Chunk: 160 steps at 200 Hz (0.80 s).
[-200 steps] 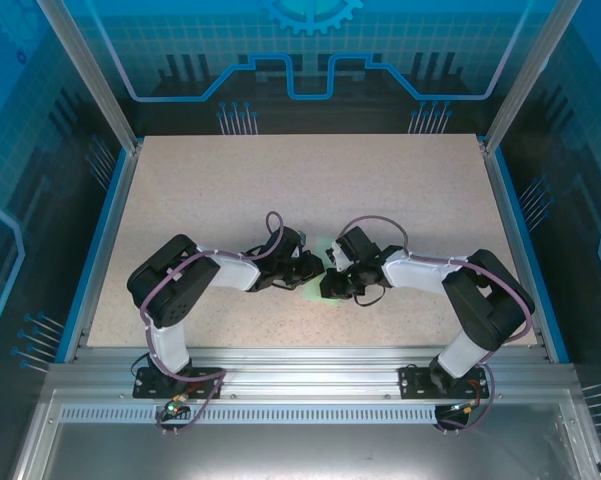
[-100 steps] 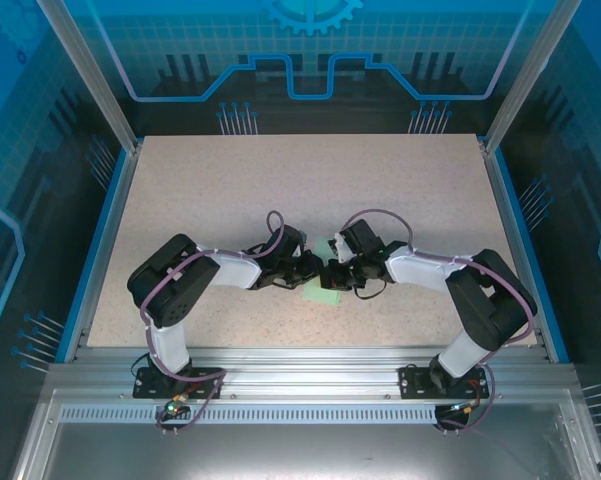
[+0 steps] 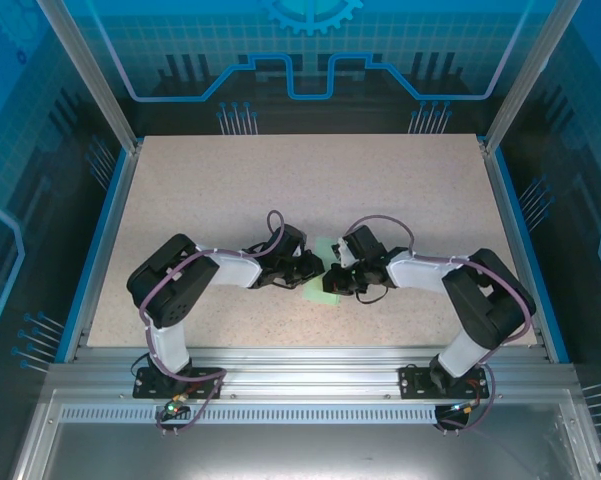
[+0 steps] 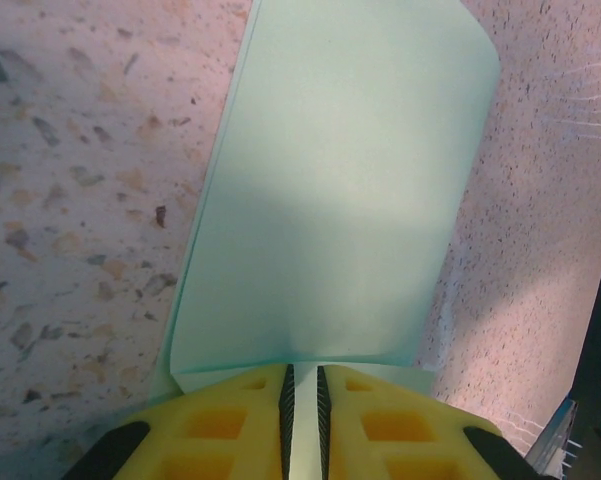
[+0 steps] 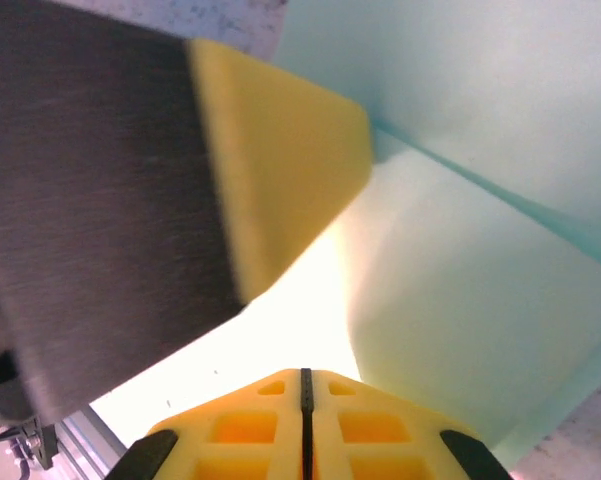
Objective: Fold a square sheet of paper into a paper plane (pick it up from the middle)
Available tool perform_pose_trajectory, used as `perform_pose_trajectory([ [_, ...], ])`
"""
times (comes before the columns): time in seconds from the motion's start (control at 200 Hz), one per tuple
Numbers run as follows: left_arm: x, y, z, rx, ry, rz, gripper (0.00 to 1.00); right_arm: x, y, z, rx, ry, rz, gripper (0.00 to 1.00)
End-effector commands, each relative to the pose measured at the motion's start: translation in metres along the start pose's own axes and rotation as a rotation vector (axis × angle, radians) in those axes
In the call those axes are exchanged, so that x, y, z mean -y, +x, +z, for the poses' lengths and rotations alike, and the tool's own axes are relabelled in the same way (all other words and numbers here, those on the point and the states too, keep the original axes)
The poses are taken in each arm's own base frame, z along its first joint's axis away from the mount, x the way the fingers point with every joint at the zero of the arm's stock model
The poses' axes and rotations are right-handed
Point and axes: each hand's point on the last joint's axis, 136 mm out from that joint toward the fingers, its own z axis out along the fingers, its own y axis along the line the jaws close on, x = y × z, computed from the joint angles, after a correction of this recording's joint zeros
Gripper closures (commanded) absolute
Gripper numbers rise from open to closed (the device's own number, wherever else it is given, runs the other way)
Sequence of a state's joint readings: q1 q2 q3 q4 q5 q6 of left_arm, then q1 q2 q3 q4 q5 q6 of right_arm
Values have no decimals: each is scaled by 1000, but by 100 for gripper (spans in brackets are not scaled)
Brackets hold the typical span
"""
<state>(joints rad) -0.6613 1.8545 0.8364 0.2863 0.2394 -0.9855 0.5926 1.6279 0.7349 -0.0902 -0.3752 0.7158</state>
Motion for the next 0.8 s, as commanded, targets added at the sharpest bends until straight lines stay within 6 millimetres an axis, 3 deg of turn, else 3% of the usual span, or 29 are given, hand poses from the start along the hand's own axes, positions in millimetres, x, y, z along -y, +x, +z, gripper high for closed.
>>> perform_pose_trajectory([
  [0.0, -34, 14, -4, -38, -131, -9, 81, 7, -7, 4, 19, -17, 40, 91],
  [0.235, -36, 15, -3, -45, -133, -13, 81, 13, -4, 13, -11, -14, 58, 91],
  [0.365, -37, 16, -3, -45, -134, -15, 81, 12, 8, 16, -55, -39, 44, 89],
  [0.455, -38, 16, -3, -45, -138, -17, 81, 24, 18, 16, -80, 17, 41, 90],
  [0.6, -42, 16, -3, -39, -149, -20, 82, 39, 32, 9, -80, 39, 59, 90],
  [0.795, -46, 16, -2, -35, -160, -22, 82, 32, 49, -2, -102, -9, 33, 89],
])
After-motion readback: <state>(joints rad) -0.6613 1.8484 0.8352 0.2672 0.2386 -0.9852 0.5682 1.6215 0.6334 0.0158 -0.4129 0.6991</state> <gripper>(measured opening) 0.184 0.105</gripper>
